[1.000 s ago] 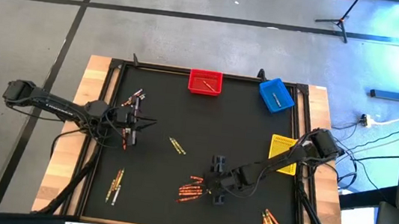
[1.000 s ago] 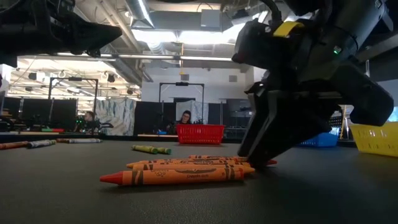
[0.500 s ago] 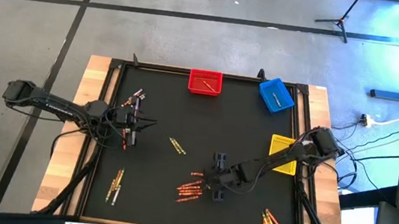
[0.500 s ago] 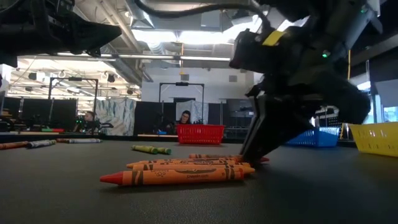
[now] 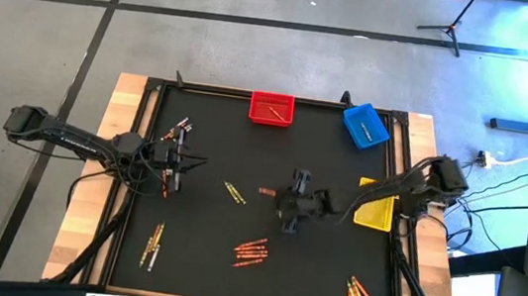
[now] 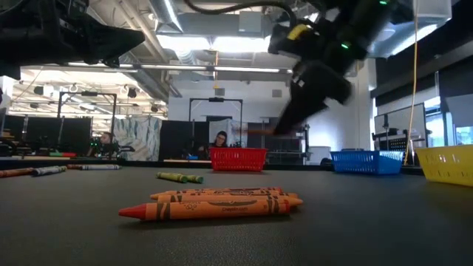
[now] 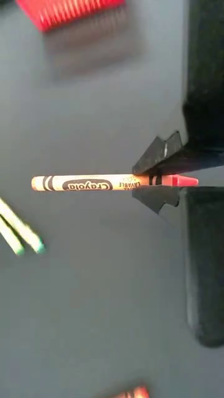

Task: Sort crayons
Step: Put the orange crayon into the red bin

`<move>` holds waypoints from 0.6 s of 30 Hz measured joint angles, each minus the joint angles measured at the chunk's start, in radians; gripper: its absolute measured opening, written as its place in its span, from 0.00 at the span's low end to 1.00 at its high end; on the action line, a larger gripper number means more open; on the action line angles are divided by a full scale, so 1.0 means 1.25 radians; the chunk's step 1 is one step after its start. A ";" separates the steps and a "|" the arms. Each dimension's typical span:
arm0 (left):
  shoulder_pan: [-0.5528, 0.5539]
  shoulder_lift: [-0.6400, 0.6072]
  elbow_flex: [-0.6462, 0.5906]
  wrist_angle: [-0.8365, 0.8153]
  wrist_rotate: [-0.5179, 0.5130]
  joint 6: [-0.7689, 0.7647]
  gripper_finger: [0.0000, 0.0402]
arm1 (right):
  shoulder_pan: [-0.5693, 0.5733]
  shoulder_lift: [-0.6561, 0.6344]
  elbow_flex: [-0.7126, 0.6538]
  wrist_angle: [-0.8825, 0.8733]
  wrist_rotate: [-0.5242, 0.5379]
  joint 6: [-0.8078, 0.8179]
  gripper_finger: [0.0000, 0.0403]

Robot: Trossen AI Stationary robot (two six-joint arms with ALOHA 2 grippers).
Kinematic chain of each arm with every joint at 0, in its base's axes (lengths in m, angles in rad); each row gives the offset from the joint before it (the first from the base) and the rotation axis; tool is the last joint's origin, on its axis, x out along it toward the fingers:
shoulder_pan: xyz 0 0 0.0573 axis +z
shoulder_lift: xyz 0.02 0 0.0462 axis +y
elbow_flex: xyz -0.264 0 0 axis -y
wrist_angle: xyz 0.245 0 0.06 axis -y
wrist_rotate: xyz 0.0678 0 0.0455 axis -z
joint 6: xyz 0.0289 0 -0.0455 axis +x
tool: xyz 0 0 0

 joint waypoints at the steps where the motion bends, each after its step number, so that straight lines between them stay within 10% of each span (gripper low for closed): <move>1: 0.000 0.000 0.000 0.001 0.000 0.000 0.06 | -0.019 -0.018 0.000 0.003 0.007 -0.018 0.03; 18: 0.000 0.000 0.000 0.008 0.000 0.000 0.06 | -0.370 -0.053 0.002 0.169 -0.141 -0.172 0.05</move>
